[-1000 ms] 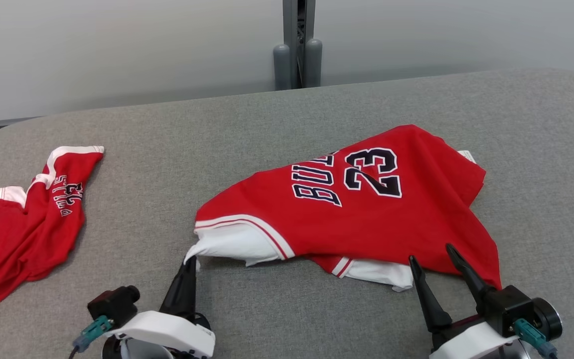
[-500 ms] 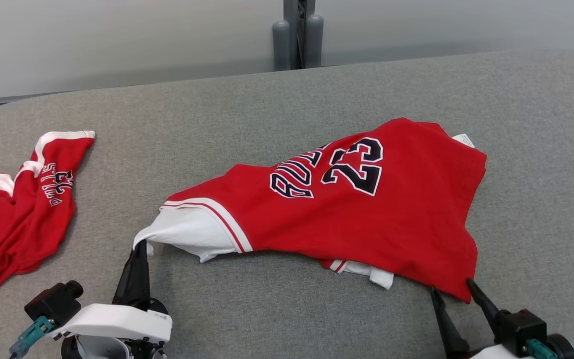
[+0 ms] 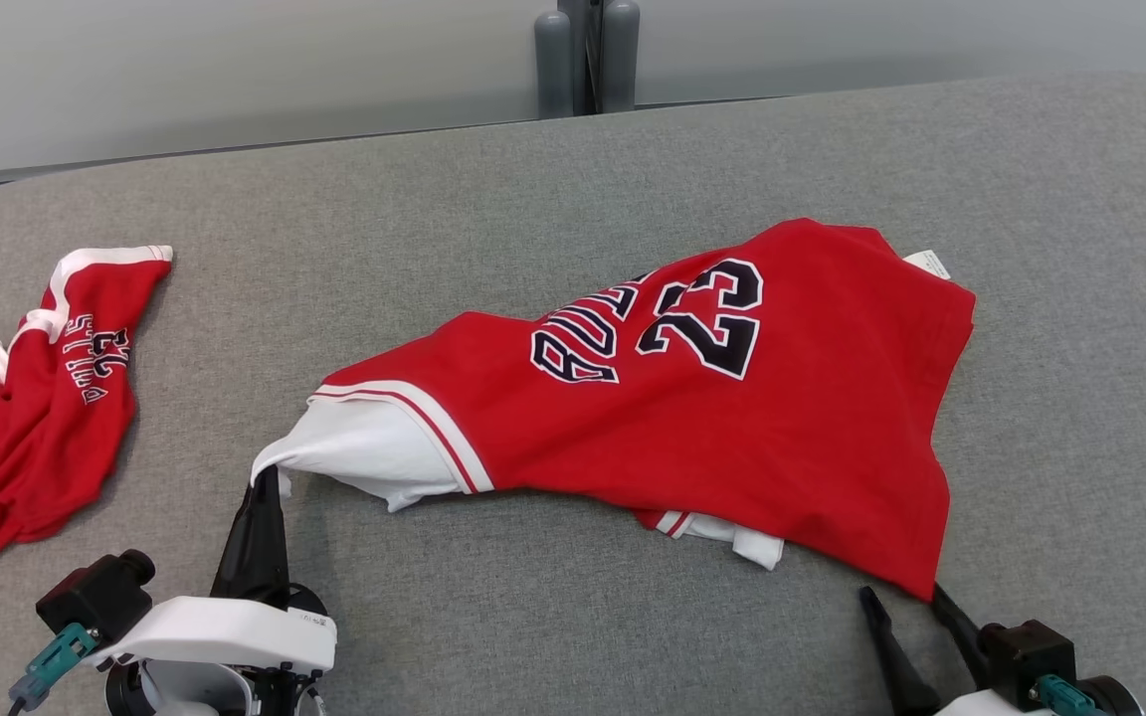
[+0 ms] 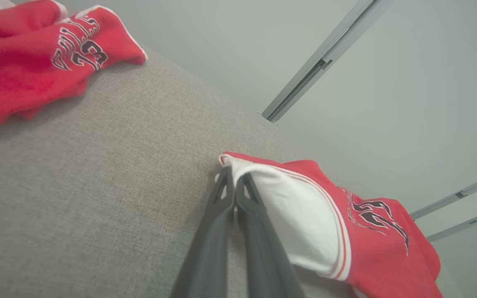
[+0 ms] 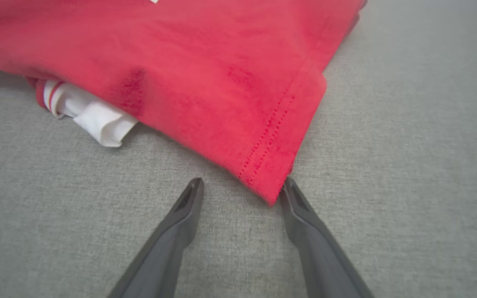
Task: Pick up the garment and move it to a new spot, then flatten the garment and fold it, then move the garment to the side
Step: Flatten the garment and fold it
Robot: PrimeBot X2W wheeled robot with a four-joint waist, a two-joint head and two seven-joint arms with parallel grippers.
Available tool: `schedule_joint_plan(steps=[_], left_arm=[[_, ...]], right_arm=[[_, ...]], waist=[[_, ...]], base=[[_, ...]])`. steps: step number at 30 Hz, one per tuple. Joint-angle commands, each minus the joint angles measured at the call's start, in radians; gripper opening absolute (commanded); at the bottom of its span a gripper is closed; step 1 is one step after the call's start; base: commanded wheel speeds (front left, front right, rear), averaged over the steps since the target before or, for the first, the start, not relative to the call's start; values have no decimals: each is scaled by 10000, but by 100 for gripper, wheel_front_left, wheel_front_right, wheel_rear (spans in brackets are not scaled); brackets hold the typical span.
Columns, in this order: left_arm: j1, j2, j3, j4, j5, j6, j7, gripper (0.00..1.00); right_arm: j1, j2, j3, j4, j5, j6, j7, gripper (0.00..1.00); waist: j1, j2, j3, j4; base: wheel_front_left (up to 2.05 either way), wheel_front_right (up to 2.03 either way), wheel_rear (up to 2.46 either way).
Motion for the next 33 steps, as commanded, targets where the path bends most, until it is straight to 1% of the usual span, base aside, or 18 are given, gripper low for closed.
schedule_joint_plan(steps=[1, 2, 6, 10, 14, 17, 20, 25, 27, 33], left_arm=[[-77, 52, 20, -41, -17, 44, -35, 0], [-66, 53, 12, -41, -19, 51, -31, 0], [3, 58, 6, -59, -73, 44, -24, 0], [53, 25, 60, -182, -253, -77, 28, 0], [71, -38, 131, -681, -841, -393, 361, 0], [-62, -67, 206, -1418, -1400, -616, 768, 0], [-324, 20, 334, -2275, -1889, -674, 1241, 0], [-938, 157, 651, -3776, -2698, -424, 2004, 0], [-1303, 300, 773, -4276, -2927, -296, 2332, 0], [-2741, 832, 1212, -5307, -3505, 295, 3326, 0]], right_arm=[[-126, -111, 75, 127, 0, -3, -5, 11], [-175, -130, 117, 161, -34, -3, -5, 0], [-268, -215, 179, 241, -69, -3, -5, 0], [-282, -257, 76, -92, -143, -3, -7, 0], [-220, -423, -238, -1052, -218, -3, -5, 0], [-150, -517, -531, -1955, -363, -3, -5, 0], [-216, -727, -841, -2770, -464, -3, -5, 0], [-576, -1165, -1132, -3825, -273, -3, -5, 0], [-890, -1306, -1179, -4117, 54, -3, 70, 0], [-2398, -2434, -916, -4745, 528, -3, 519, 0]], waist=[[0, 0, -24, 36], [0, 0, -36, 46], [0, 0, -92, 73], [0, 0, -172, 50], [0, 0, -339, -31], [0, 0, -522, -78], [0, 0, -711, -93], [0, 0, -1012, -159], [0, 0, -1139, -193], [0, 0, -1532, -337]], base=[[0, 0, 0], [0, 0, 0], [0, 0, 0], [0, 0, 0], [0, 0, 0], [0, 0, 0], [0, 0, 0], [0, 0, 0], [0, 0, 0], [0, 0, 0]])
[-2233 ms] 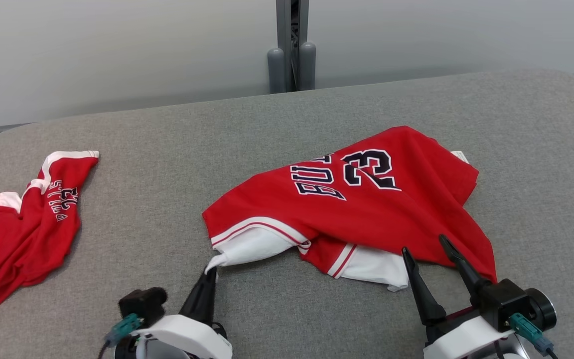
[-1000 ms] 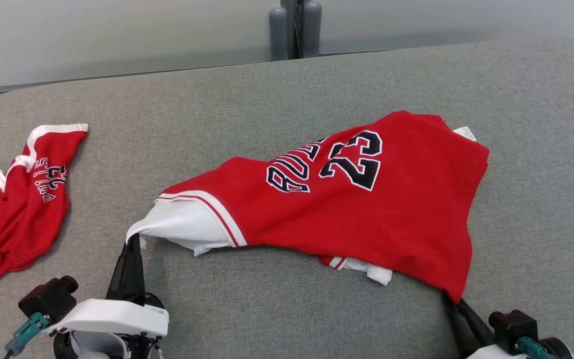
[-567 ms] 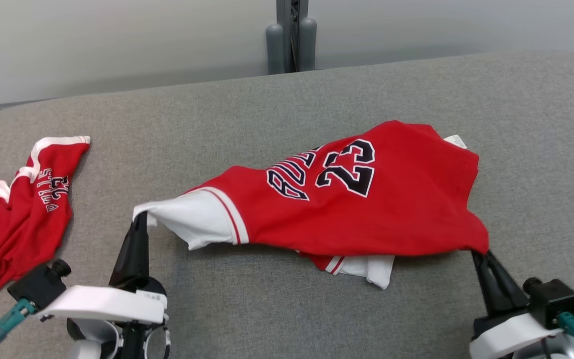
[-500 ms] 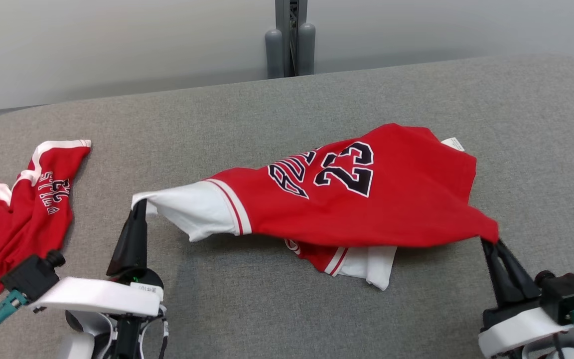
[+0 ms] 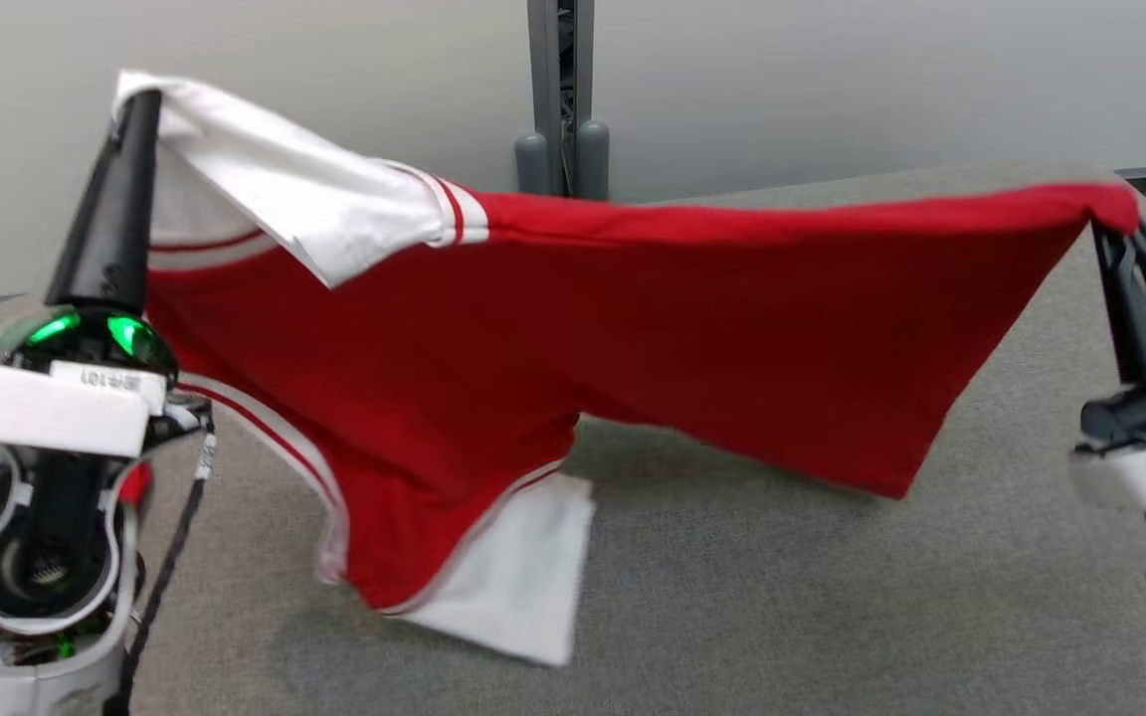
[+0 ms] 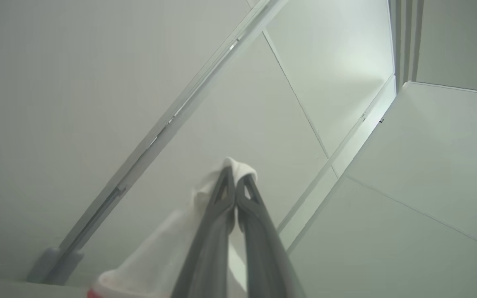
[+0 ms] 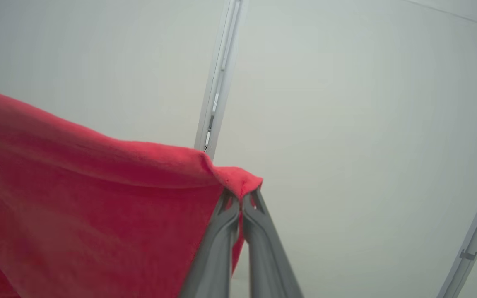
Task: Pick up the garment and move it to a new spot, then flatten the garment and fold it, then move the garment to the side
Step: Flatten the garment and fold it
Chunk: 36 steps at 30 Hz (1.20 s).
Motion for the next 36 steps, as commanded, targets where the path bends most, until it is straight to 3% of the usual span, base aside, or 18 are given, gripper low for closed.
schedule_joint_plan(steps=[1, 7, 12, 19, 24, 28, 32, 36], left_arm=[[-422, 204, 100, -221, -94, 152, 249, 0], [-2024, 1122, 316, -558, -300, 949, 1514, 0], [-2551, 1310, 441, -355, -633, 1532, 2091, 0], [-3372, 1275, -69, 510, -786, 1691, 2666, 0], [-5679, 1284, -754, 2472, 235, 1353, 2334, 0], [-8306, 1115, -1155, 4656, 1381, 807, 1301, 0], [-10950, 801, -1276, 6790, 2361, -76, -483, 0], [-12565, 400, -1343, 8564, 2695, -1220, -2064, 0]], right_arm=[[-496, -265, 80, -149, 62, -3, 90, 0], [-2806, -1268, 655, -462, 369, -3, 548, 0], [-3622, -1752, 678, -235, 410, -3, 810, 0], [-4617, -1804, 997, 811, 1184, -3, 1126, 0], [-6729, -1646, 1710, 2627, 1539, -3, 1317, 0], [-9062, -1457, 2254, 4220, 1650, -3, 1286, 0], [-11447, -1260, 2555, 5725, 1181, -3, 727, 0], [-13015, -1036, 2698, 7175, 721, -4, 4, 0]], waist=[[0, -1, -114, -113], [0, -1, -388, -147], [0, -1, -251, 19], [0, -1, 656, 263], [0, -1, 2047, 429], [0, -1, 3456, 640], [0, -1, 4751, 835], [0, -1, 5609, 1066]], base=[[0, 0, 0], [0, 0, 0], [0, 0, 0], [0, 0, 0], [0, 0, 0], [0, 0, 0], [0, 0, 0], [0, 0, 0]])
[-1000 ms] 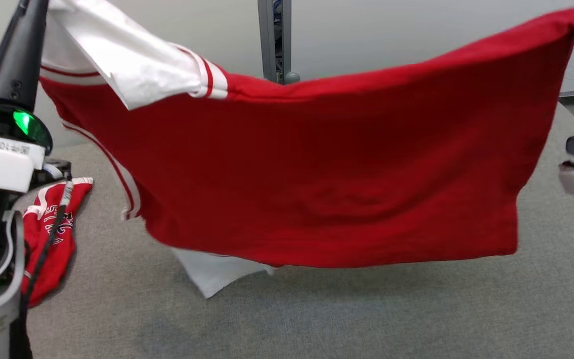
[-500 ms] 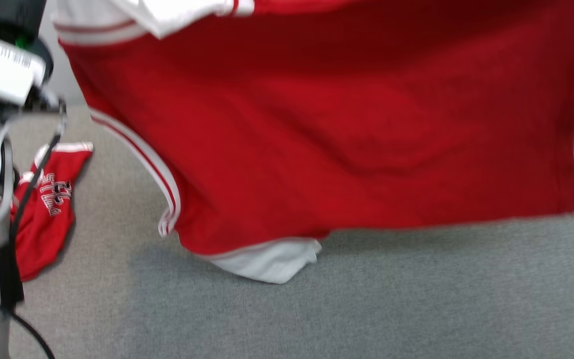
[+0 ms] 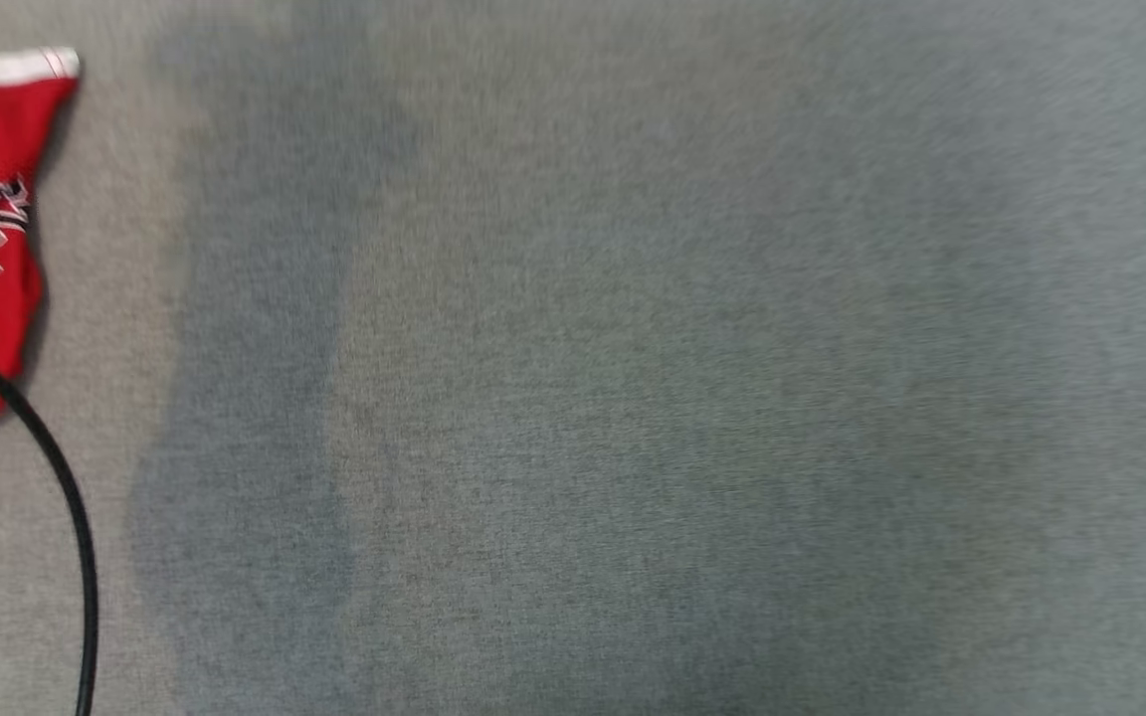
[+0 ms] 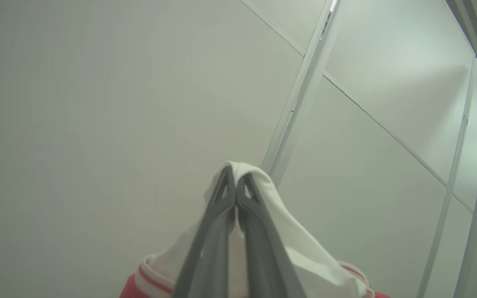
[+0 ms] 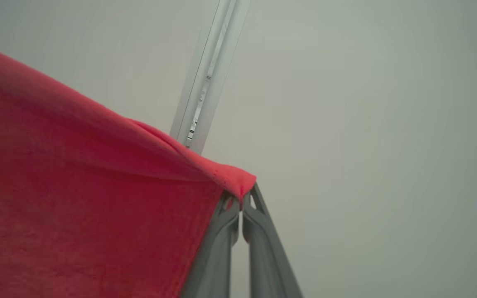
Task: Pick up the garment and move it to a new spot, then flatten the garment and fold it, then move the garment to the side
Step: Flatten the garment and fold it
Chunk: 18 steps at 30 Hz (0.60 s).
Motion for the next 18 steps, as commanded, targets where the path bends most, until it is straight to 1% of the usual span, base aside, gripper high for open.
schedule_joint_plan(steps=[1, 4, 7, 9, 10, 13, 18], left_arm=[[-285, -183, -8, 602, -46, -406, -425, 0], [-209, -354, -344, 1550, -12, -840, -853, 0], [197, -454, -650, 2168, -158, -995, -1128, 0], [625, -537, -859, 2349, -383, -1041, -1208, 0], [906, -617, -1026, 2244, -575, -1047, -1172, 0], [2027, -483, -1550, 1649, -1154, -1037, -1002, 0], [4434, 173, -1977, -235, -2254, -1041, -844, 0]], right_arm=[[-299, 89, 68, 602, -180, -5, -245, 0], [-576, 287, 136, 1588, -307, -5, -499, 0], [-387, 423, 174, 2329, -346, -5, -610, 0], [-49, 498, 238, 2546, -319, -5, -656, 0], [145, 501, 267, 2478, -255, -6, -661, 0], [995, 414, 200, 2041, 25, -5, -657, 0], [2834, 254, -60, 820, 475, -5, -640, 0]], waist=[[-1, 0, 1302, 466], [-1, 0, 1622, 695], [-1, 0, 1812, 865], [-1, 0, 1838, 936], [-1, 0, 1836, 965], [-1, 0, 1677, 1004], [-1, 0, 1097, 872]], base=[[0, 0, 0], [0, 0, 0], [0, 0, 0], [0, 0, 0], [0, 0, 0], [0, 0, 0], [0, 0, 0]])
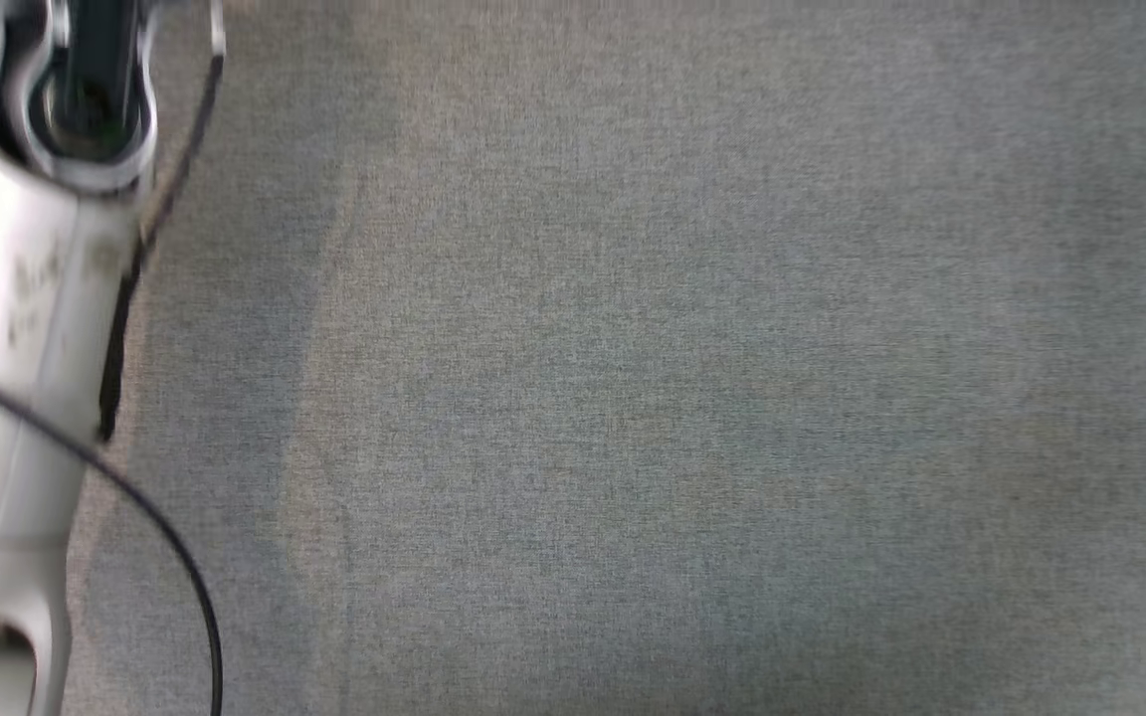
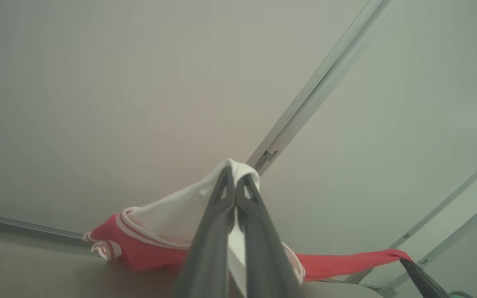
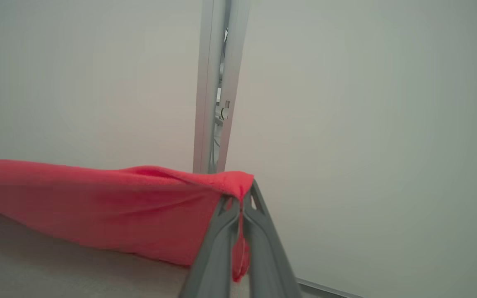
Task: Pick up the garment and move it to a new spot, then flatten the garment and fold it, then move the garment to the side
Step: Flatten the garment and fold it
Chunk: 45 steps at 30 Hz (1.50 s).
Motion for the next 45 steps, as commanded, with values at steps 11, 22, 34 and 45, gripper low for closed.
schedule_joint_plan(steps=[11, 22, 34, 45], left_arm=[[6667, 2073, 856, -5311, -1072, 949, -571, 0], [11705, 2172, 754, -8468, -1087, 2449, -919, 0], [14383, 2932, 211, -9239, -839, 2613, -596, 0], [13679, 2545, 35, -9141, -1282, 2567, -234, 0]], right_arm=[[5395, -302, -1775, -2931, 178, -6, -34, 0], [10309, 311, -3015, -4991, -418, -7, -28, 0], [13885, 599, -3595, -6498, -1269, -6, 194, 0], [13894, 967, -3233, -7130, -608, -4, 1291, 0]], waist=[[-1, 0, -1865, -392], [-1, 0, -3289, -458], [-1, 0, -4373, -461], [-1, 0, -4383, -737]], base=[[0, 0, 0], [0, 0, 0], [0, 0, 0], [0, 0, 0]])
